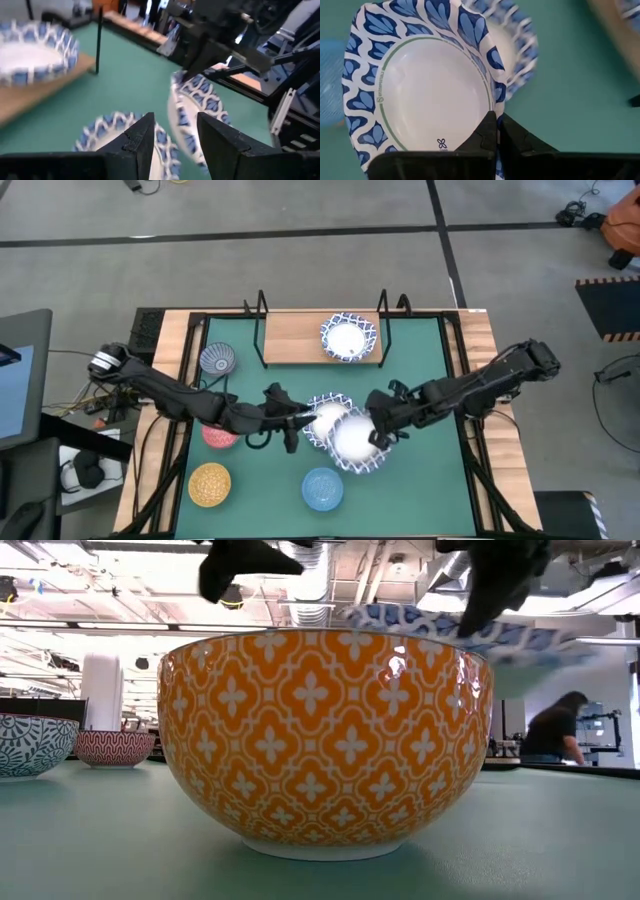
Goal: Place and stack bowls onto a shelf
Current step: Stack the white bowl on top of the white bowl on the shelf
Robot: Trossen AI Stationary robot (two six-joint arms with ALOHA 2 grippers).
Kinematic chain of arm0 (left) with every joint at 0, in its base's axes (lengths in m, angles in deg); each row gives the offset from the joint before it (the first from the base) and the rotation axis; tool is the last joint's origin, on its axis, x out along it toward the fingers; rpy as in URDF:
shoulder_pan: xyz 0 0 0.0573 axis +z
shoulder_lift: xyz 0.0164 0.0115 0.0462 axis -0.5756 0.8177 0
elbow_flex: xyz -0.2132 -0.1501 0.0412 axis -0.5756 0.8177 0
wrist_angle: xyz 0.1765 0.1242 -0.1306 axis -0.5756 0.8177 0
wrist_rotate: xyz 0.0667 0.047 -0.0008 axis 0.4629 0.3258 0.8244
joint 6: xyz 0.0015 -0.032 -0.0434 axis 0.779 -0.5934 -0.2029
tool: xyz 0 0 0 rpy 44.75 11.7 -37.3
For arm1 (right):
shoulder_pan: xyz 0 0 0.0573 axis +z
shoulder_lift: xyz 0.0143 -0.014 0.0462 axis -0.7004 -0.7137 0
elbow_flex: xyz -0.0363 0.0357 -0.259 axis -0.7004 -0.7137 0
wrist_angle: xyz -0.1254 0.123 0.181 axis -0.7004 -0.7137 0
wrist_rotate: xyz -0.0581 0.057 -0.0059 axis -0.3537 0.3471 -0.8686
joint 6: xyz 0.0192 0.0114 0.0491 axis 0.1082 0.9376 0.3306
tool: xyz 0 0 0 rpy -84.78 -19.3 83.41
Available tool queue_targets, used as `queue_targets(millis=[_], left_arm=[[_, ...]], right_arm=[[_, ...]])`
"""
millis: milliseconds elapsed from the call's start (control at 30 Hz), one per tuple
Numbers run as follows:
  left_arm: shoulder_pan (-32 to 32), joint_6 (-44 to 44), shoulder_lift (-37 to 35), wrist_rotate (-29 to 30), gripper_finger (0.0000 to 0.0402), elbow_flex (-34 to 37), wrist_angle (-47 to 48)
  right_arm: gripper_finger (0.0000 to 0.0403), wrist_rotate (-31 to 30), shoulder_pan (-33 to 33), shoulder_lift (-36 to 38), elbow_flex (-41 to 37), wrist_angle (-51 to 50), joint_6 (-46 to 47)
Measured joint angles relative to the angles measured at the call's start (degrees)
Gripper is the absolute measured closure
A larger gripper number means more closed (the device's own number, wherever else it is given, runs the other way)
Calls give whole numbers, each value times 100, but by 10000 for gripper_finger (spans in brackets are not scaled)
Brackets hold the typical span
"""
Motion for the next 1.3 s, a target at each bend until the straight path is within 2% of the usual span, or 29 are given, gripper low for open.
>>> queue_targets(millis=[133,300,533,633,733,967,1100,1300], left_arm=[[292,478,200,-324,249,-134,-425],[648,543,425,-510,229,-542,118],[1111,815,894,-1153,237,-1292,1423],[1231,944,1091,-1612,252,-1604,1711],[1314,1031,1250,-1835,280,-1859,2064],[1713,1152,1304,-2215,390,-2037,2388],[2046,1152,1304,-2586,397,-2037,2356],[2612,1308,1302,-2555,400,-2037,2282]], right_arm=[[379,-219,-216,-9,16,82,1],[379,-386,-326,-9,18,179,1],[379,-426,-334,-2,18,543,47],[378,-426,-334,2,18,564,56],[378,-441,-339,2,18,575,112],[365,-490,-334,2,18,602,217],[332,-496,-335,2,102,538,310],[284,-650,-326,2,872,-302,475]])
